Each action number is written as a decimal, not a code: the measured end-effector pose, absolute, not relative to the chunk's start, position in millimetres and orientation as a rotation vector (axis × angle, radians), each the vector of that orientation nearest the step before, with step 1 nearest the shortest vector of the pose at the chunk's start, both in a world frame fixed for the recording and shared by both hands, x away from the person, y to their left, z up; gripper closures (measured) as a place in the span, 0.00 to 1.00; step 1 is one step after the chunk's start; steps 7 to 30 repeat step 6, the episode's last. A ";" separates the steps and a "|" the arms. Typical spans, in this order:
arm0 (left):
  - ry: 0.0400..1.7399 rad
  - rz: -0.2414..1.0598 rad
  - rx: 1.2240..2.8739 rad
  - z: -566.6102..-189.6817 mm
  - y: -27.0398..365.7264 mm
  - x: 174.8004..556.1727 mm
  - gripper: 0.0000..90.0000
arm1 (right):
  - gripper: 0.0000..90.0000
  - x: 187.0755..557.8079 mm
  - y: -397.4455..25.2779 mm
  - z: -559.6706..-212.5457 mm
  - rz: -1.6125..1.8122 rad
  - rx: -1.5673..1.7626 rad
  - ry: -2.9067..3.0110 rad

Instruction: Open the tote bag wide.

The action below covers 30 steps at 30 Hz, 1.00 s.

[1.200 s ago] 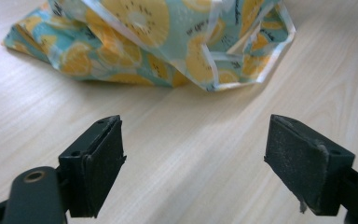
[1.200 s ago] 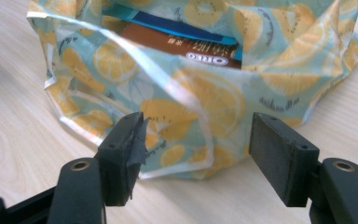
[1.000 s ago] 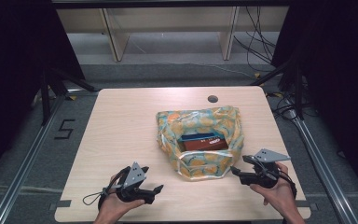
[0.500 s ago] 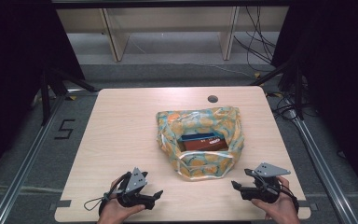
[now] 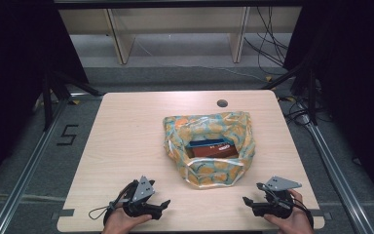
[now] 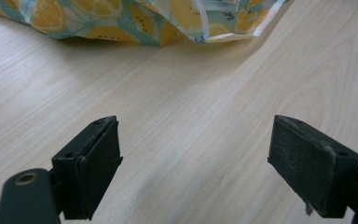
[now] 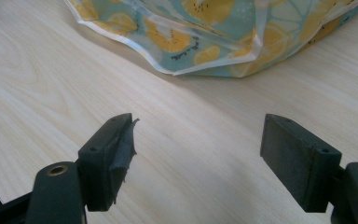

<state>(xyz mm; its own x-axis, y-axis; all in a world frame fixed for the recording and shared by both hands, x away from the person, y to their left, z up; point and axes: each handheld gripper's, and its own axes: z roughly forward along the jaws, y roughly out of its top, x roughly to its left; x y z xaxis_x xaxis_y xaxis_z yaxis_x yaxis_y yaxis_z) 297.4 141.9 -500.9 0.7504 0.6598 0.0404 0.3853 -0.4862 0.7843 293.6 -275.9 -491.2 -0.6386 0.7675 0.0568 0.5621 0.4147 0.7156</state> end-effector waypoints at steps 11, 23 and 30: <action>0.797 0.433 2.154 -502.0 144.4 300.8 0.17 | 0.29 294.8 -276.2 -492.5 1.022 1.166 2.389; 0.797 0.433 2.154 -502.0 144.4 300.8 0.17 | 0.29 294.8 -276.2 -492.5 1.022 1.166 2.389; 0.797 0.433 2.154 -502.0 144.4 300.8 0.17 | 0.29 294.8 -276.2 -492.5 1.022 1.166 2.389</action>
